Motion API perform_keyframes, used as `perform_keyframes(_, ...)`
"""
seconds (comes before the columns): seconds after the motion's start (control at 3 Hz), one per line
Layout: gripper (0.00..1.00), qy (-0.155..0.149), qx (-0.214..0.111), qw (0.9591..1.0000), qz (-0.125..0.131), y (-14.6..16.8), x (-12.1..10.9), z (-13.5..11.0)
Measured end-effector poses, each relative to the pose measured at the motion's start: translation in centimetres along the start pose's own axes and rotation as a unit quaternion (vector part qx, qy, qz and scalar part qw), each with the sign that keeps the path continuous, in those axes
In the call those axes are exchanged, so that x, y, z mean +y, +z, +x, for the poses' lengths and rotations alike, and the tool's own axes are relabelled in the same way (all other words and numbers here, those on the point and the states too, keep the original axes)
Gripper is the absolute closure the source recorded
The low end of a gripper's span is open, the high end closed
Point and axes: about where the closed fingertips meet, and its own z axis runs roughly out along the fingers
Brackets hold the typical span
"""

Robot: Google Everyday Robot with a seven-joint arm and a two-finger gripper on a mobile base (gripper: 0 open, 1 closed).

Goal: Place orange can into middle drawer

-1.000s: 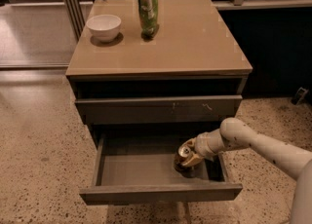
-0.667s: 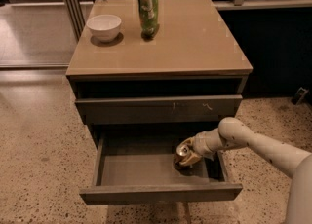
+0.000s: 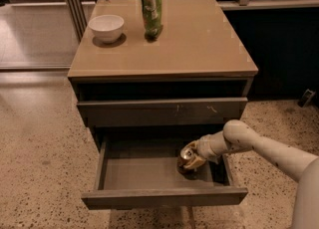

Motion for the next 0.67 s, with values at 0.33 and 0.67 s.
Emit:
perform_keyframes(0.33, 0.35, 0.0, 0.0, 1.0, 0.0, 0.0, 0.0, 0.0)
perform_keyframes(0.67, 0.12, 0.0, 0.0, 1.0, 0.0, 0.01, 0.0, 0.0)
